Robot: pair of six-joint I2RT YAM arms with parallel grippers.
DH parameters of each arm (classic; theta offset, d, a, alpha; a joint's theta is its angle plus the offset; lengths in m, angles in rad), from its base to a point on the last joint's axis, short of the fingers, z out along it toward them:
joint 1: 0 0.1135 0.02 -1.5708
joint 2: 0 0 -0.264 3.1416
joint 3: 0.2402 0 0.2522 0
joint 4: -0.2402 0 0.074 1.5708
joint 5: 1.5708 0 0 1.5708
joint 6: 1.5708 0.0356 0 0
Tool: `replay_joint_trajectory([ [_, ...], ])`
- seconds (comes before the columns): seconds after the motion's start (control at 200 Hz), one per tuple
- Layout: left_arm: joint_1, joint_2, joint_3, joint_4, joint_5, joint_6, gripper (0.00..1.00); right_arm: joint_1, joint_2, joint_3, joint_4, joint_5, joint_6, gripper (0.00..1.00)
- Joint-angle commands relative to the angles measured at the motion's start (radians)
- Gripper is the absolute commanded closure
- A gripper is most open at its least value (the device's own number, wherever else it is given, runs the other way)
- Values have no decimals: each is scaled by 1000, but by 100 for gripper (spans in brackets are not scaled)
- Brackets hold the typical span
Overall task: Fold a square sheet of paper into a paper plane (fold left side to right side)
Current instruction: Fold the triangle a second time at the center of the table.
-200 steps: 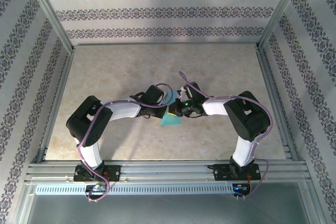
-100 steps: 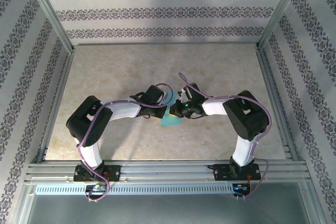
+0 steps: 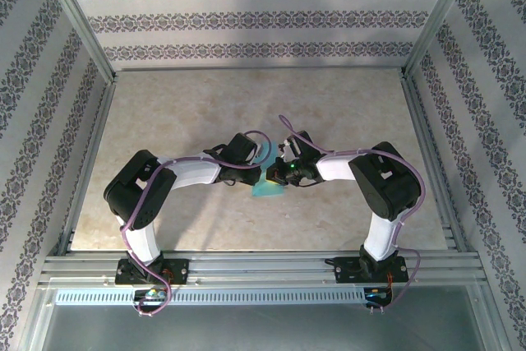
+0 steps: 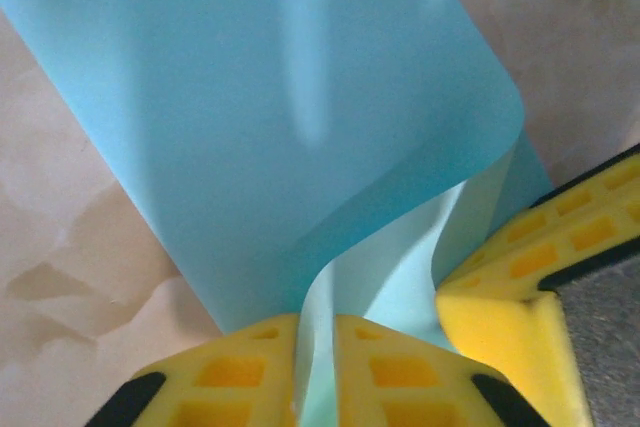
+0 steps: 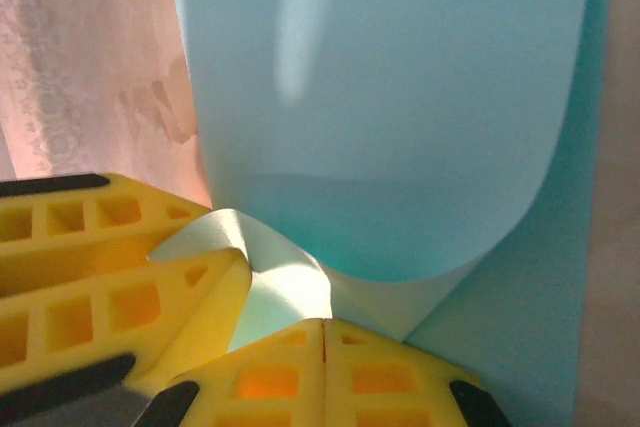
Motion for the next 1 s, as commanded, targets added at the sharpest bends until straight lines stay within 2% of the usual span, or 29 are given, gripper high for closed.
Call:
replay_joint_trajectory([
  [0.0,24,-51,34,-49,-13,15,76,4,32,-27,-69,42,-23,100],
  [0.135,51,-120,42,-78,1,10,73,4,29,-27,-69,42,-24,100],
  [0.29,55,-197,19,-132,34,-2,75,4,25,-29,-67,43,-23,100],
  [0.415,55,-249,-37,-128,116,-60,82,4,21,-30,-65,44,-23,100],
  [0.5,54,-272,-86,-72,217,-129,85,4,22,-30,-64,43,-24,100],
  [0.58,50,-268,-126,2,313,-203,87,4,23,-29,-64,41,-24,100],
  [0.675,38,-247,-141,51,377,-246,88,5,23,-29,-64,42,-25,100],
  [0.994,22,-136,-142,134,425,-264,92,6,23,-30,-64,44,-23,100],
])
